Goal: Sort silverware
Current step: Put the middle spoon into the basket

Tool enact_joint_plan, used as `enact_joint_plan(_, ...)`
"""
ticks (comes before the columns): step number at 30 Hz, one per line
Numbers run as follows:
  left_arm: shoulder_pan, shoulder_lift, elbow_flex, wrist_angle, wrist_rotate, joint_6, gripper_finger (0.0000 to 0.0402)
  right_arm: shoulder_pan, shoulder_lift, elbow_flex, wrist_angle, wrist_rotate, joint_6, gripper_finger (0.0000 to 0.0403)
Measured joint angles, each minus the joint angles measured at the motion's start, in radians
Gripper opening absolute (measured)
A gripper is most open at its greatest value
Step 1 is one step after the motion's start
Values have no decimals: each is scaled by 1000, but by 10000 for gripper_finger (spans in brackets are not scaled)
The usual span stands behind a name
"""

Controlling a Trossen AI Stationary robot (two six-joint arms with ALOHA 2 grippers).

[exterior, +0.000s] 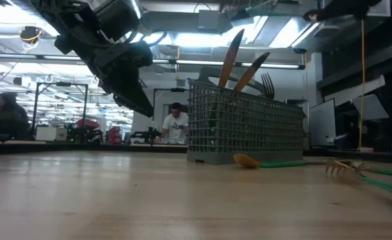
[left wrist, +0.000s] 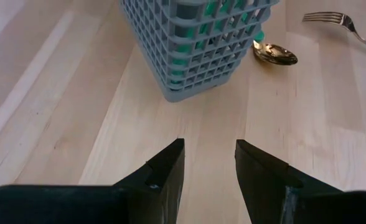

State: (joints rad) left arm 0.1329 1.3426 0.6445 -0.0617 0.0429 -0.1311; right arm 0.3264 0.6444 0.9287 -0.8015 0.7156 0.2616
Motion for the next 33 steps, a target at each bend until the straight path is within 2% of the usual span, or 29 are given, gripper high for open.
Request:
enact_joint_plan(7,0,0,0,0,-1,0,131,0,114,102,-2,102,-446,5)
enact_joint_plan(12,0,0,0,-1,-1,12,131,0,225,102,47,141,-621,8)
enact_joint_plan(18,-2,0,0,-18,0,-34,131,-12,370,102,71,289,-774,8)
enact_joint_plan(20,-2,-2,0,-32,14,-63,131,-32,409,102,102,279,-817,8)
enact_joint_plan(26,-2,-80,0,-136,124,-213,131,-117,497,102,170,156,-922,9)
enact_joint_plan(30,-24,-174,1,-213,234,-416,131,-174,540,103,183,65,-949,9)
enact_joint_plan(33,-68,-246,1,-266,351,-638,131,-207,568,103,183,0,-950,9)
